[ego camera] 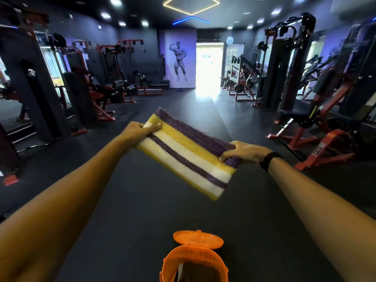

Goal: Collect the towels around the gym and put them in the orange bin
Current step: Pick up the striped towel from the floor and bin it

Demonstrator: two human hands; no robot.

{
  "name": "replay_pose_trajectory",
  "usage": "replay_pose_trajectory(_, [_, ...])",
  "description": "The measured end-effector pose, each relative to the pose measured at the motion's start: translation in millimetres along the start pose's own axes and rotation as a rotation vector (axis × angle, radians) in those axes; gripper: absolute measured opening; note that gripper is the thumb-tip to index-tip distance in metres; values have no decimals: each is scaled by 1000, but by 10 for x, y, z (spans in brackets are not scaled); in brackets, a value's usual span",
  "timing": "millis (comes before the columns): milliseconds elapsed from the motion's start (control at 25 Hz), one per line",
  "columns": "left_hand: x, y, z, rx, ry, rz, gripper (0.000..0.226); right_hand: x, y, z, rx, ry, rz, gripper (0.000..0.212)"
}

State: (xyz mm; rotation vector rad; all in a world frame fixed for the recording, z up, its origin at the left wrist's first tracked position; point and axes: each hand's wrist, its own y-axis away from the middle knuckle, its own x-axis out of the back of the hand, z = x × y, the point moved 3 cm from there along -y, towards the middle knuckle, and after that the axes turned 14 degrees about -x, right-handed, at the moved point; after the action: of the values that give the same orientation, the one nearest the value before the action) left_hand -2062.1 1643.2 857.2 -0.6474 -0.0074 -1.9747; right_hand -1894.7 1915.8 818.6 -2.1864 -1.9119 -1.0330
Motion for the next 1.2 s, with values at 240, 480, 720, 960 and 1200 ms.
replay_pose_trajectory(240, [-12,58,-342,66,-64,79,38,57,-87,-314,134,162,157,37])
replay_pose_trajectory(480, [-160,129,-867,113,-190,60,33,-89,-547,-89,0,628,280,36])
replay_pose_trajectory(720, [-634,111,-1972,261,-230,-147,31,-523,-1264,754,-325,687,199,60])
replay_pose_trajectory(960, [-1193,-141,-3109,408,-199,-354,32,-986,-2027,1809,-602,581,6,58])
replay_pose_trajectory(1200, [-1898,-324,-4240,501,-265,-544,29,-1597,-2768,2796,-756,521,-102,41])
